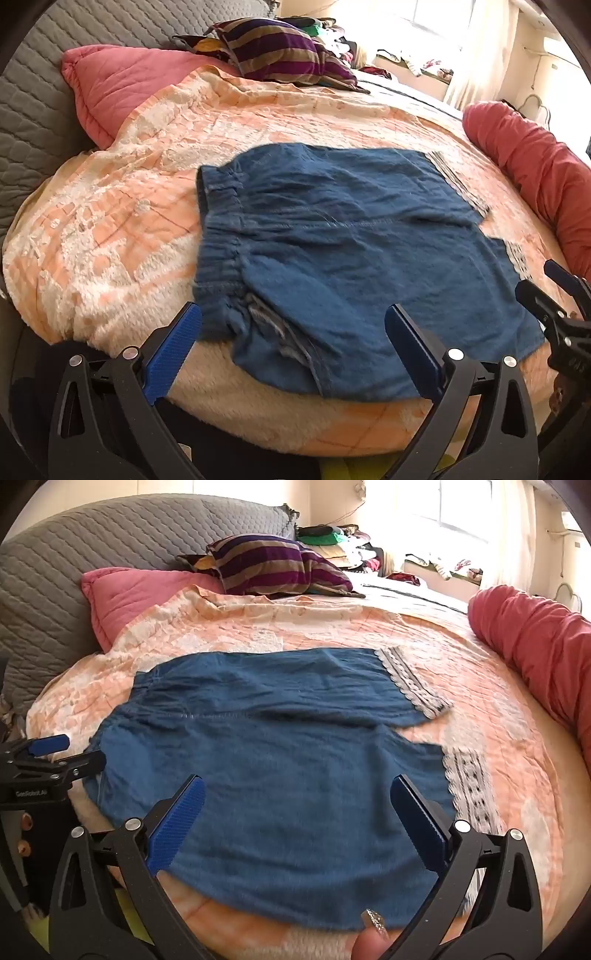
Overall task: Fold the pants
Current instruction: 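Move the left gripper to the elastic waistband of the blue denim pants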
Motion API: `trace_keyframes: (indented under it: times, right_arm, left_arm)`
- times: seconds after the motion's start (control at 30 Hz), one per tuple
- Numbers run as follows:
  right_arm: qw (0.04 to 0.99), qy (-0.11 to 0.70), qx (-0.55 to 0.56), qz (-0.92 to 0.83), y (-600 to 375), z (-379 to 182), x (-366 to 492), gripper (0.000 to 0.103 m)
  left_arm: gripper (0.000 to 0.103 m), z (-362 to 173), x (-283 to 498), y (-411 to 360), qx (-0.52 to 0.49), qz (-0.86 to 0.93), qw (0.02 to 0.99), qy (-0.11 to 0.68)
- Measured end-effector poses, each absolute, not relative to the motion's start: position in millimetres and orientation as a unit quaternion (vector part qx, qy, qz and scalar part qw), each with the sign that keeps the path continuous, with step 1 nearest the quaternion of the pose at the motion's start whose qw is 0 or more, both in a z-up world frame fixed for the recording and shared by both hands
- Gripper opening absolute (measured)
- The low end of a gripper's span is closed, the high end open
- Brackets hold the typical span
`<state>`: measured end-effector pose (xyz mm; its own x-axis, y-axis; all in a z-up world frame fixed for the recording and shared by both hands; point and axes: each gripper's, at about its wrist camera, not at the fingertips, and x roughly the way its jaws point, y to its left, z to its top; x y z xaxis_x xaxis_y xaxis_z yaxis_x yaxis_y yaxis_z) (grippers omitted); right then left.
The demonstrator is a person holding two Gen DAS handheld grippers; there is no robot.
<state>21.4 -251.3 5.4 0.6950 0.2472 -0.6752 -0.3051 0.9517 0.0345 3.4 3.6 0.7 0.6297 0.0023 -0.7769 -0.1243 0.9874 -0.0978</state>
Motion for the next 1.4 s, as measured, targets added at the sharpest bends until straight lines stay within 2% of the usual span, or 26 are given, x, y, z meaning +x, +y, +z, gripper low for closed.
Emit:
trace_keyframes:
  times: [0.13, 0.43, 0.73, 0.83, 0.97, 1.4]
  right_arm:
    - [0.907, 0.384, -0.037, 0.17, -242.2, 4.4, 55.2, 0.095]
    - [0.908, 0.361, -0.056, 0.206, -208.4, 19.4, 110.2, 0.095]
    - [0.905, 0.348, -0.124, 0.21, -169.9, 16.0, 161.5, 0.095]
    - [0.899, 0.361, -0.127, 0.215, -161.8, 10.6, 184.5, 0.095]
    - [0.89, 0.374, -0.142, 0.217, -150.2, 0.5, 209.0, 0.095]
    - [0.853, 0.414, -0.186, 0.257, -113.1, -31.8, 272.2, 0.095]
  left_arm:
    - [0.099, 2.8, 18.0, 18.5, -0.078, 0.033, 0.897, 0.434]
    - [0.099, 5.0, 62.9, 46.5, -0.087, 0.039, 0.899, 0.427]
    - [0.099, 2.9, 117.7, 98.3, -0.103, 0.058, 0.899, 0.422]
    - [0.099, 3.4, 133.0, 113.0, -0.085, 0.076, 0.897, 0.428]
    - [0.099, -13.3, 155.6, 130.5, -0.113, 0.065, 0.88, 0.457]
    - [0.098, -43.1, 199.8, 124.4, -0.098, 0.047, 0.868, 0.484]
